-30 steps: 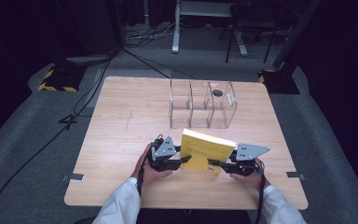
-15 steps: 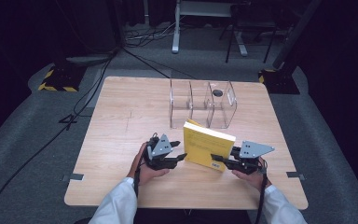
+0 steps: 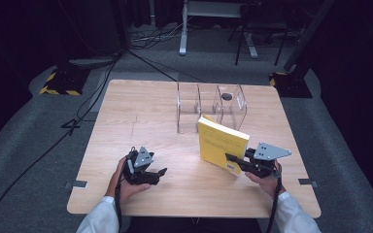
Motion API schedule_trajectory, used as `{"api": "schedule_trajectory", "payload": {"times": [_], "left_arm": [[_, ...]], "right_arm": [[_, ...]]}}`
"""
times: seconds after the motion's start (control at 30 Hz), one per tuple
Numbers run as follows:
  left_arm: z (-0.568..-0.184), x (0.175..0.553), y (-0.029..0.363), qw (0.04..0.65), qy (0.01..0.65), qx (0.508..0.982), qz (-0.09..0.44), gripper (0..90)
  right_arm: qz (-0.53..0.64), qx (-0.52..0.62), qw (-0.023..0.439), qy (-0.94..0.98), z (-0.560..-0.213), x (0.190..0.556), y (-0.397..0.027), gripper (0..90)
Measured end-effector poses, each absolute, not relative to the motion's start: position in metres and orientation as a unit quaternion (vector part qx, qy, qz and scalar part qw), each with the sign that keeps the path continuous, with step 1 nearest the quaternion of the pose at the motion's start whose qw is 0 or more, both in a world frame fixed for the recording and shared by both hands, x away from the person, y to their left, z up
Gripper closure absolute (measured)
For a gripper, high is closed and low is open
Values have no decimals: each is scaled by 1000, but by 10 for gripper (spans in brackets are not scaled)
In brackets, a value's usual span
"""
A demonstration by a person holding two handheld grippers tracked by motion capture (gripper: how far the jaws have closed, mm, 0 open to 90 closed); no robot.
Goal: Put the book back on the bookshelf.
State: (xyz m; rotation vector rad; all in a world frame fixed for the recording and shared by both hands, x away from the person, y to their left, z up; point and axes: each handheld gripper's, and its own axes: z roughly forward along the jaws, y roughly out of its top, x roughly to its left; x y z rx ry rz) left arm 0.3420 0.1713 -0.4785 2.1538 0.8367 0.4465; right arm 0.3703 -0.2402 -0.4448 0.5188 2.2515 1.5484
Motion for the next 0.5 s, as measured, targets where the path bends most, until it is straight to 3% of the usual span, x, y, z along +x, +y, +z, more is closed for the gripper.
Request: {"api": "schedule_trajectory", "payload": {"times": [0.5], "left_arm": [[-500,345,193,346,377,843,163,199]], "right_arm": [[559,224,226,766,-428,372,-268,765]]}}
